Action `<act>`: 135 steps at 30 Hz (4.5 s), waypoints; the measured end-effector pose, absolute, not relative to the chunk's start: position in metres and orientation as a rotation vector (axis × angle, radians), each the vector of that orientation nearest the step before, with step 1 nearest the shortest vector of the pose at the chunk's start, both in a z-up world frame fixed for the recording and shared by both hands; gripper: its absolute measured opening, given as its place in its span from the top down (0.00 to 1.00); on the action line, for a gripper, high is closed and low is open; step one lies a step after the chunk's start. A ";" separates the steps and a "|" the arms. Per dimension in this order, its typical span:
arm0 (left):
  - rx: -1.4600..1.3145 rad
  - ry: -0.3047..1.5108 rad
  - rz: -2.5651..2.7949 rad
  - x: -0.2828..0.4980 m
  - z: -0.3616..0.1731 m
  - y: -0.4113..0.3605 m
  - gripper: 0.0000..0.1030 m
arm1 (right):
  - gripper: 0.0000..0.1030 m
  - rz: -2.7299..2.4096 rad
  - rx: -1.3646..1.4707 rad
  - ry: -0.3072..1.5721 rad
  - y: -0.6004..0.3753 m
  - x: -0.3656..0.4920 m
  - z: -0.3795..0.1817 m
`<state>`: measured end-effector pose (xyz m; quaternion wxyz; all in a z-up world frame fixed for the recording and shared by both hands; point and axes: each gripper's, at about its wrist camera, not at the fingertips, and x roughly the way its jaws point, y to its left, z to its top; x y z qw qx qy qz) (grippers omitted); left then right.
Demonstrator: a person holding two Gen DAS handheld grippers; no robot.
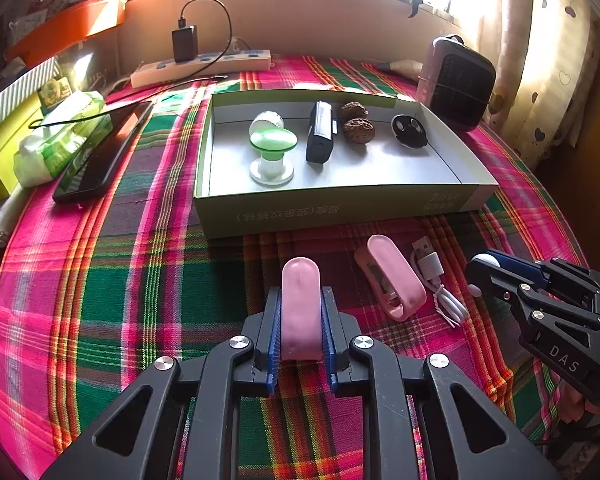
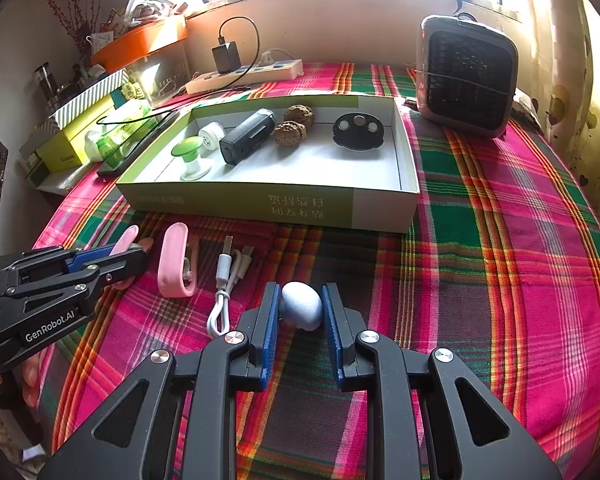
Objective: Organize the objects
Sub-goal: 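Lift the pink clip and white earbud and carry both toward the box, then lower the pink clip into the box and open the left tool while the right releases the earbud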
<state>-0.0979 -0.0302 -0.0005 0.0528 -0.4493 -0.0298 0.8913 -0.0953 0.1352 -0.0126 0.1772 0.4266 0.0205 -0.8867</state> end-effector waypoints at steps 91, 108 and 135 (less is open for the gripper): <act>-1.314 -0.102 2.640 -0.188 0.021 -0.018 0.85 | 0.78 -2.525 1.184 0.083 0.116 -0.222 0.004; -1.366 -0.095 2.652 -0.201 0.008 -0.025 0.85 | 0.78 -2.518 1.209 0.135 0.106 -0.237 -0.004; -1.372 -0.097 2.666 -0.204 0.006 -0.027 0.84 | 0.78 -2.538 1.193 0.180 0.100 -0.240 -0.008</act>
